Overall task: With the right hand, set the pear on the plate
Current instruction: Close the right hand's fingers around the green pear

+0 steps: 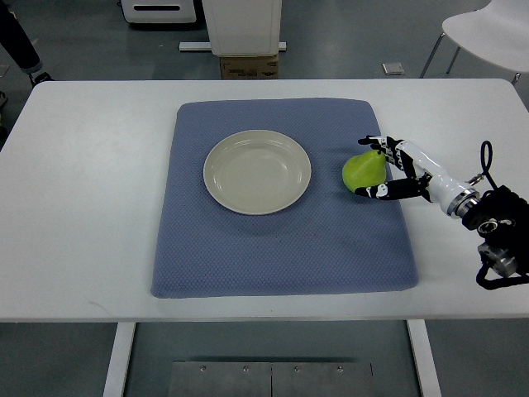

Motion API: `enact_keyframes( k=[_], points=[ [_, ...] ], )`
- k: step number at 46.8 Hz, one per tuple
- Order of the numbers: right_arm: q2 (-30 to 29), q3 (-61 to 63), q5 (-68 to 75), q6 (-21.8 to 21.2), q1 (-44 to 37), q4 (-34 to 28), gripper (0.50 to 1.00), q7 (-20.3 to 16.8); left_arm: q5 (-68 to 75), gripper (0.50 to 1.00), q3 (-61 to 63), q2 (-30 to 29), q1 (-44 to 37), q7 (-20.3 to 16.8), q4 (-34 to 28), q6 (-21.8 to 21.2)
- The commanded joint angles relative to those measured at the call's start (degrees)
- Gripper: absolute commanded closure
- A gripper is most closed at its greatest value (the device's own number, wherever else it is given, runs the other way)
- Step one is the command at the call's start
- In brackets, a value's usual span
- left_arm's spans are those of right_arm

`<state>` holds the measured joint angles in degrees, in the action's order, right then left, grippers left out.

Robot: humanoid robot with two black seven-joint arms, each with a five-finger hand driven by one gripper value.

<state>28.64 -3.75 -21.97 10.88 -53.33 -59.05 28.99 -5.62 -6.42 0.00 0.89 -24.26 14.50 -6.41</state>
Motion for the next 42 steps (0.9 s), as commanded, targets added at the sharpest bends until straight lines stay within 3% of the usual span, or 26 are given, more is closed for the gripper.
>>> enact_keyframes(
  k=[1,21,42],
  points=[
    [-0.9,-0.4,0.0,1.5,-0.1,0.1,0.555,-0.5,0.0,0.5,0.0,0.0,0.0,0.1,0.0,0.0],
    [-1.3,-1.6,0.0,3.2,-1.1,0.6,0.588,-2.4,0.0,0.5,0.0,0.0,0.0,0.0,0.0,0.0],
    [-3.3,-8.2,0.0,7.7,-3.5,1.7,0.634,-3.1,0.0,0.5,0.0,0.0,0.0,0.0,0.0,0.0]
  ],
)
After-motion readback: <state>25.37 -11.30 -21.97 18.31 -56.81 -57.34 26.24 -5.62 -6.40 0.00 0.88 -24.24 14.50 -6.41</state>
